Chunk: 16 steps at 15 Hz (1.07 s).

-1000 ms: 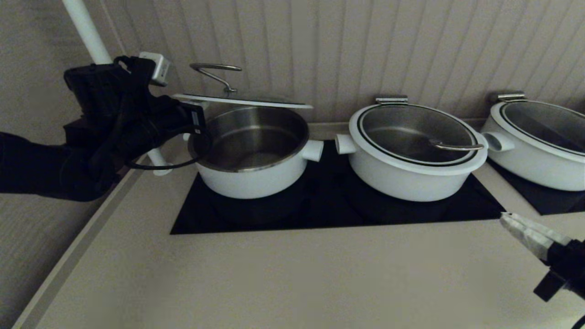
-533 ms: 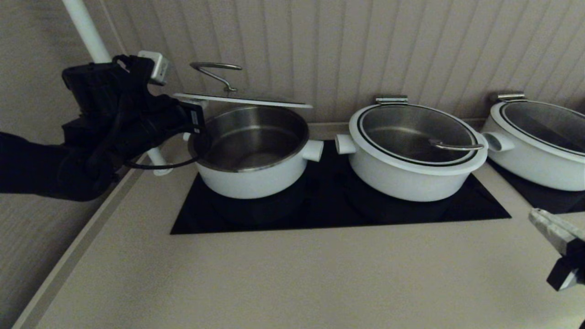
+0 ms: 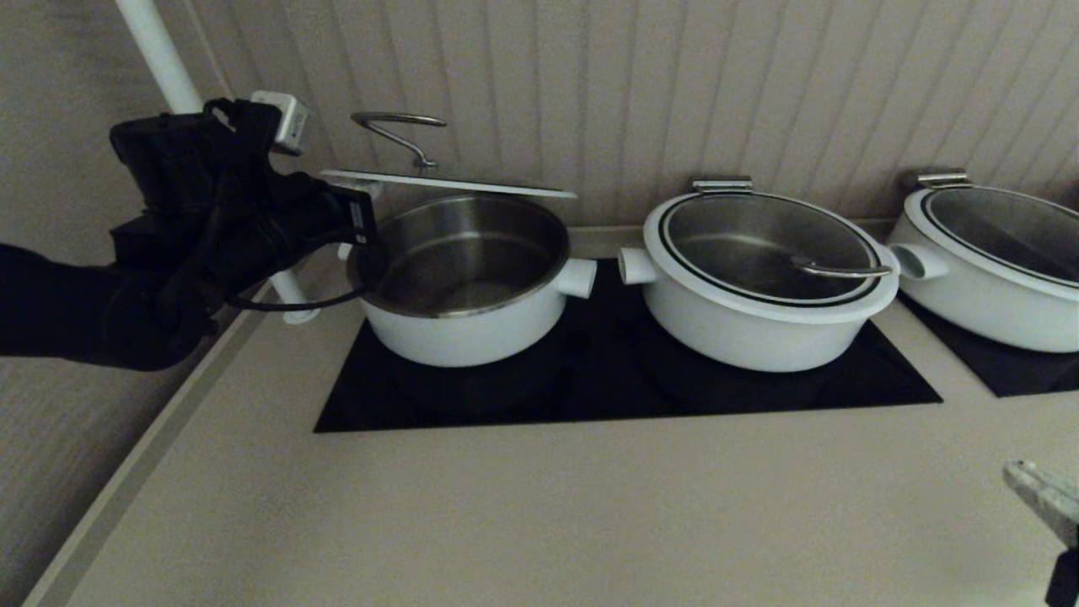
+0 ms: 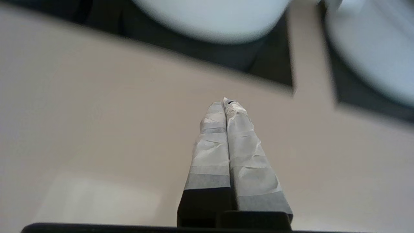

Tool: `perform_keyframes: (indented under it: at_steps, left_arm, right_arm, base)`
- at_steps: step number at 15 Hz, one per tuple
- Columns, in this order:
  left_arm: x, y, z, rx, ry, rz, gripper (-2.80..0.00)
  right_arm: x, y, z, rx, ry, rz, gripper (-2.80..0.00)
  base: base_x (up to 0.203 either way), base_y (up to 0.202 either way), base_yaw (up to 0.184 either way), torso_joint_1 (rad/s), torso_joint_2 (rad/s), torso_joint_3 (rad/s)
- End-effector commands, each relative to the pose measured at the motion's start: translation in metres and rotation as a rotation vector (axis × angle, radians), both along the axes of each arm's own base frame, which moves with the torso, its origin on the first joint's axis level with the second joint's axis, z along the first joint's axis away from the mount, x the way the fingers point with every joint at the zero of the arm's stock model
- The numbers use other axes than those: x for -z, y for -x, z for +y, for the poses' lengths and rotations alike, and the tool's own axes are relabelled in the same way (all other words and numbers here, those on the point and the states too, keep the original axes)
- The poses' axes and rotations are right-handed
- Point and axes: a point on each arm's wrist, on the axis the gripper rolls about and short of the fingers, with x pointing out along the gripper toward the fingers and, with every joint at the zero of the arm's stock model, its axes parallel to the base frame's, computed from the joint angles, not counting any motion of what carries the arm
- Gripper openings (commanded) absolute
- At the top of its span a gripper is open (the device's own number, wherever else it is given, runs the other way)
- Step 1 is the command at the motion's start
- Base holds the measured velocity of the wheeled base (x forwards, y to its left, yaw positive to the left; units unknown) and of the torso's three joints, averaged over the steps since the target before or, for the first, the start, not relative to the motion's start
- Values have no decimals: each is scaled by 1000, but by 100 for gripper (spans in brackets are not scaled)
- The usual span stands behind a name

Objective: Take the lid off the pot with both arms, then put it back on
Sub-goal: Open the pot lid completely

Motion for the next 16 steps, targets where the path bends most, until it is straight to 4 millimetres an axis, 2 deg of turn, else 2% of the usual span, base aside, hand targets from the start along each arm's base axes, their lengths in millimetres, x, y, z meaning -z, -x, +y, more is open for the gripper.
perform_keyframes:
  at_steps: [1, 5, 10, 13, 16]
  left_arm:
    - [0, 0, 0, 0, 1, -4, -280]
    - [0, 0, 0, 1, 0, -4, -280]
    - [0, 0, 0, 0, 0, -4, -280]
    - [0, 0, 1, -2, 1, -4, -280]
    - [0, 0, 1, -2, 0, -3, -280]
  right_arm:
    - [6, 24, 0, -4, -13, 23, -280]
    - [24, 51, 2, -85, -137, 128, -280]
    - [42, 88, 1, -61, -230, 186, -280]
    - [47, 99, -2, 84, -249, 108, -280]
    - [51, 106, -1, 49, -207, 27, -280]
  base:
    - [0, 0, 0, 0, 0, 0]
    - [0, 0, 0, 0, 0, 0]
    - [0, 0, 0, 0, 0, 0]
    - [0, 0, 0, 0, 0, 0]
    - [0, 0, 0, 0, 0, 0]
